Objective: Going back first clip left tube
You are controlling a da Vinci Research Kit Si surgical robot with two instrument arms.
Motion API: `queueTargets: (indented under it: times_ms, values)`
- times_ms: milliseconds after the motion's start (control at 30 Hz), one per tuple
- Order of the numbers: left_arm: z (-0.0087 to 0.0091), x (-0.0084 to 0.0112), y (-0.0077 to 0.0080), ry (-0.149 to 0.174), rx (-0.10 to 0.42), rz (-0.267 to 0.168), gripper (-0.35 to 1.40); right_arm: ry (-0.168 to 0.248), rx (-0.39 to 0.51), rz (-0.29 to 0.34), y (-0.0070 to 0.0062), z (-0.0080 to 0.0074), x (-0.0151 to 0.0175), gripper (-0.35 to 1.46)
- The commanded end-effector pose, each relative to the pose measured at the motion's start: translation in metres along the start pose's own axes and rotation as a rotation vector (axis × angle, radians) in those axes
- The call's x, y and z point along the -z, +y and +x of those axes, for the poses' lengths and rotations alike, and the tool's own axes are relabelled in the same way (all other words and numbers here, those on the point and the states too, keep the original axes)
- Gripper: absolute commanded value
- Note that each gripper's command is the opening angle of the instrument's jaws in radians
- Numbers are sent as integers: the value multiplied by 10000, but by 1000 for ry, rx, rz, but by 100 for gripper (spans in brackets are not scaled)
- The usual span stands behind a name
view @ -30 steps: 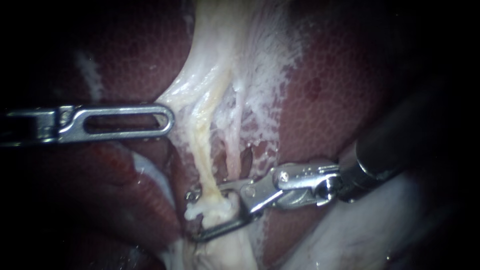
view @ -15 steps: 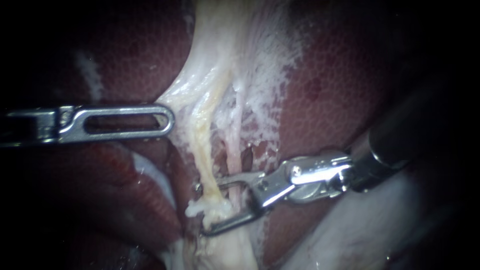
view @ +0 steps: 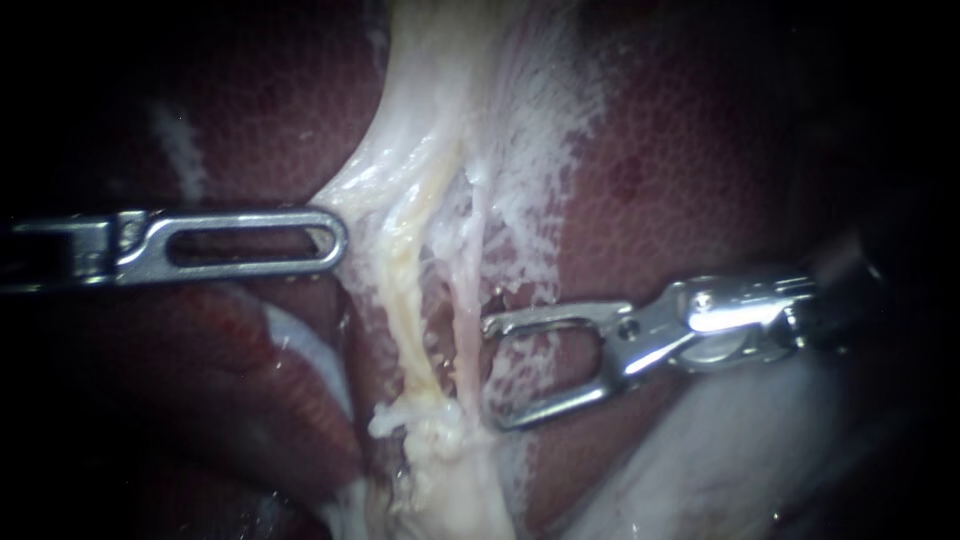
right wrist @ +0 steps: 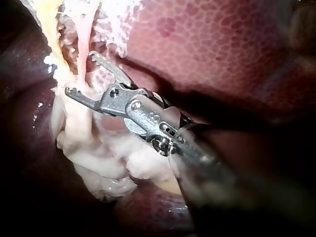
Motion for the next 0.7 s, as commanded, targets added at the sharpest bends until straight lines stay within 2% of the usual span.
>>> queueTargets:
  times_ms: [33,333,467,700]
  values:
    - [0,-1,1,0,0,0,-35,0,4,-5,0,2,6,60]
    - [1,-2,4,0,-1,1,-35,18,16,-13,4,28,56,60]
    - [1,-2,6,0,-1,1,-35,25,17,-12,3,34,62,60]
    - [3,-10,14,-2,-4,0,-35,24,17,-12,2,34,61,60]
